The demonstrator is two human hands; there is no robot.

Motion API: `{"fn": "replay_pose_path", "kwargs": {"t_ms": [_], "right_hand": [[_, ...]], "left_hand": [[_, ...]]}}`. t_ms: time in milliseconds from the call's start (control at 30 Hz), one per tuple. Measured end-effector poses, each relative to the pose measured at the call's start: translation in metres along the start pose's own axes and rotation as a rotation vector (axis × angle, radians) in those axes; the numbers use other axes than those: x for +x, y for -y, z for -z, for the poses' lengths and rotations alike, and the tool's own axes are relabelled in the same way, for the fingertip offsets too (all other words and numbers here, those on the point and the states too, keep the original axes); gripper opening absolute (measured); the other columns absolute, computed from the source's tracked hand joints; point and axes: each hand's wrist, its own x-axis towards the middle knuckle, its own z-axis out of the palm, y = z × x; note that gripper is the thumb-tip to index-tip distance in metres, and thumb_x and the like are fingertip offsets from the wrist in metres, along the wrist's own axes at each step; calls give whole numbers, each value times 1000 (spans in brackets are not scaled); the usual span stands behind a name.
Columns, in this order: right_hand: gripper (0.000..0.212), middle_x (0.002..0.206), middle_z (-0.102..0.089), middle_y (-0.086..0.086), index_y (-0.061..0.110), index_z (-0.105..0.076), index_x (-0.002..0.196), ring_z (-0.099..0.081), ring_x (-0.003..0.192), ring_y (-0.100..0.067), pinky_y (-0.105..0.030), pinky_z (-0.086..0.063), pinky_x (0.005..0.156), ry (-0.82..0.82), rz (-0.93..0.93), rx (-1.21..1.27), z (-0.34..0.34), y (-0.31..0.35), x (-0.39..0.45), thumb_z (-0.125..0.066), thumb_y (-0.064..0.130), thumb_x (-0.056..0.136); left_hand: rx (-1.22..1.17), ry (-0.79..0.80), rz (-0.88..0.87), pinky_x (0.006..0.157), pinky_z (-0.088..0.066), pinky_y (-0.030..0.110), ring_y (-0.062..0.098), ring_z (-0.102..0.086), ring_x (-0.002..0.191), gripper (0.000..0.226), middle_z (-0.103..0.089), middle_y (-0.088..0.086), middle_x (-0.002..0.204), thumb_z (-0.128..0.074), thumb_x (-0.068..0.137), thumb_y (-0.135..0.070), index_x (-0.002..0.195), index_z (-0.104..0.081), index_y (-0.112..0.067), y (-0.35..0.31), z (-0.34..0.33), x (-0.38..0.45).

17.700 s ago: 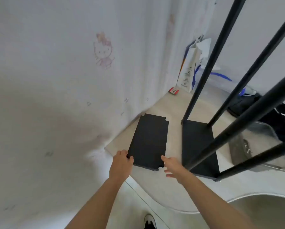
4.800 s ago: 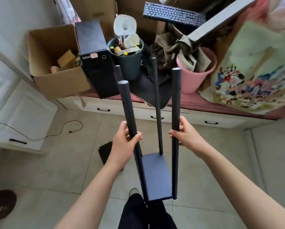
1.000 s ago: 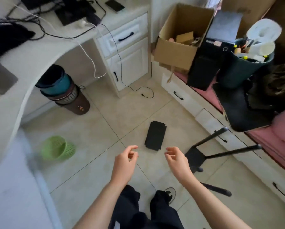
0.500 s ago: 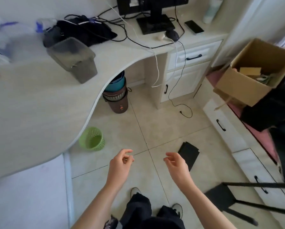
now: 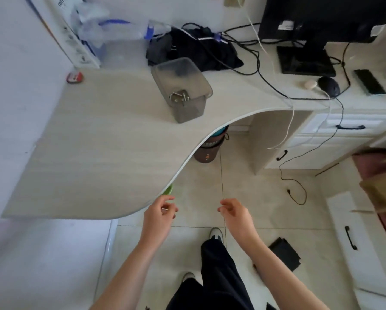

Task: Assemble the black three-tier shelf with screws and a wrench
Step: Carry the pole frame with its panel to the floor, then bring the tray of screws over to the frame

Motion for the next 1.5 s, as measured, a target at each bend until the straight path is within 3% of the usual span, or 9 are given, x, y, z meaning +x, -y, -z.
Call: {"fn": "replay_pose_path", "kwargs": {"t_ms": [267,400,533,700,800,933,1133,1300,1500], "right_hand": [[18,101,-71,-1,18,-64,111,-64,98,-16,-31,-51,88,132,106,-72,11,80,93,-56,13,96],[14,97,-71,1,22,-62,104,-65,91,-17,-30,-52,80,183,161,-92,19,119,136,-57,12,95],[15,94,-71,0,17,-63,106,-66,96,-20,-40,-54,87,223,151,-8,22,159,173,-54,10,96],[12,86,-70,-8,6,-61,107,-66,80,-20,-33,-56,76,327,-106,358,18,201,208,-53,9,98],[6,90,-65,-17,1,-57,97,-67,79,-30,-38,-58,74,354,-320,621,15,223,225,-54,6,98],[7,96,-60,-24,-3,-53,100,-64,81,-39,-44,-57,72,314,-449,790,7,241,241,-54,4,98],[9,102,-59,-25,-1,-54,98,-64,87,-41,-48,-54,73,347,-536,810,1,251,257,-56,8,98],[12,105,-63,-25,-1,-56,102,-67,94,-41,-50,-56,76,383,-557,852,1,249,263,-57,10,98],[13,102,-66,-24,-3,-59,103,-68,95,-40,-49,-57,76,385,-550,876,2,248,265,-57,9,98]], "left_hand": [[-80,-169,75,79,-58,48,22,-70,66,30,-72,5,80,-59,94,1,97,-65,-27,-50,-8,74],[-113,-221,67,76,-59,41,18,-69,64,30,-72,4,80,-58,94,0,97,-66,-28,-80,-13,110],[-78,-252,24,73,-57,32,11,-68,61,22,-71,-1,78,-59,96,-4,102,-66,-24,-110,-10,150],[35,-265,-58,74,-52,29,15,-70,71,18,-71,-1,83,-60,97,-10,104,-66,-25,-148,5,212],[136,-298,-152,76,-50,29,22,-67,77,15,-69,0,87,-61,96,-13,109,-69,-18,-174,16,254],[260,-322,-265,80,-50,32,23,-64,82,18,-70,4,95,-63,96,-12,113,-69,-12,-205,31,307],[502,-255,-371,92,-46,43,32,-52,111,24,-62,12,115,-59,96,-10,119,-65,-7,-228,42,375],[627,-122,-370,108,-36,39,31,-40,135,42,-51,14,142,-56,100,-18,140,-51,-6,-235,40,410],[741,46,-325,117,-26,39,31,-36,143,60,-41,17,155,-54,103,-28,154,-31,-6,-236,31,425]]}}
